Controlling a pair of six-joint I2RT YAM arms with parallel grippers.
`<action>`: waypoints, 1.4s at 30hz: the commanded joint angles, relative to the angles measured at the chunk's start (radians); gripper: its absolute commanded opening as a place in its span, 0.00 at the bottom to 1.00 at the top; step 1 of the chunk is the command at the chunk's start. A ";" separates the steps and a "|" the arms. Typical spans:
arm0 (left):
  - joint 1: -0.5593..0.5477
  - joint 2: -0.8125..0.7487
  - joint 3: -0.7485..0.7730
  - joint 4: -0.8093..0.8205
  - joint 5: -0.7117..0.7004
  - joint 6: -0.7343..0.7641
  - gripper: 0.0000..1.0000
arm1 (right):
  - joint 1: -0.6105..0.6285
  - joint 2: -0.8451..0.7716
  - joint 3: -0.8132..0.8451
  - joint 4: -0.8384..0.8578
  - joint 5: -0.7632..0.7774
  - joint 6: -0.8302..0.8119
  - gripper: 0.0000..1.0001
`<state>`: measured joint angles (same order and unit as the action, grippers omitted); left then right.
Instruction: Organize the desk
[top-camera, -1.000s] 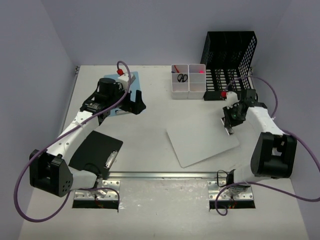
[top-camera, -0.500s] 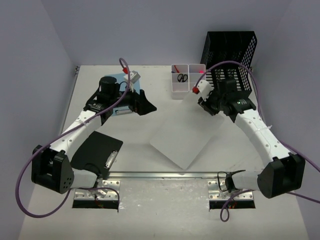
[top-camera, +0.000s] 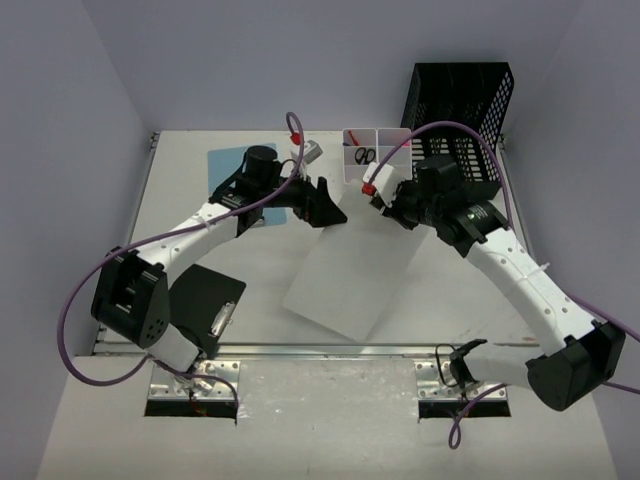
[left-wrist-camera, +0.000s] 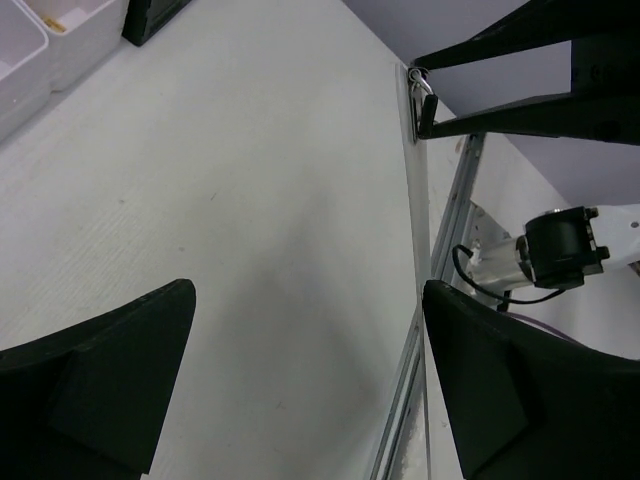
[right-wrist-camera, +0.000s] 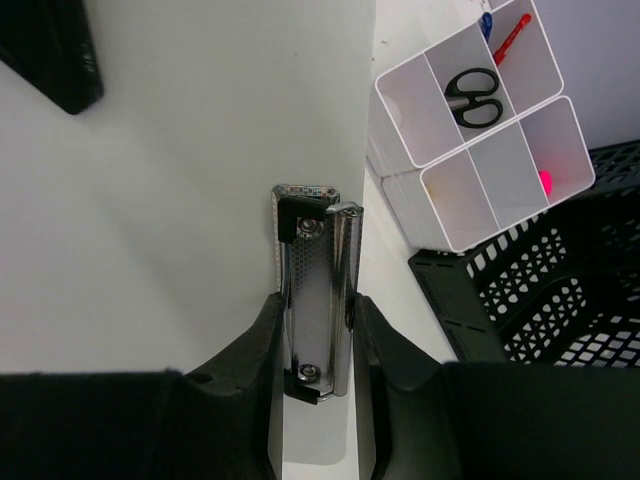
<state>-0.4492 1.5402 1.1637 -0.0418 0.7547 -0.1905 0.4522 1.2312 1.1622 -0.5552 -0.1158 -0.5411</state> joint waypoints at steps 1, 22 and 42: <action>0.001 0.021 0.050 0.172 0.078 -0.090 0.94 | 0.025 -0.036 0.050 0.025 -0.028 0.001 0.01; -0.048 0.126 0.094 0.309 0.135 -0.256 0.70 | 0.146 -0.006 0.100 0.012 0.008 -0.022 0.01; -0.011 0.084 -0.022 0.416 0.210 -0.303 0.00 | 0.143 -0.029 0.083 -0.002 0.007 0.059 0.72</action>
<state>-0.4881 1.6623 1.1896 0.2901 0.9440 -0.4969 0.5980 1.2327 1.2125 -0.6060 -0.0834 -0.5255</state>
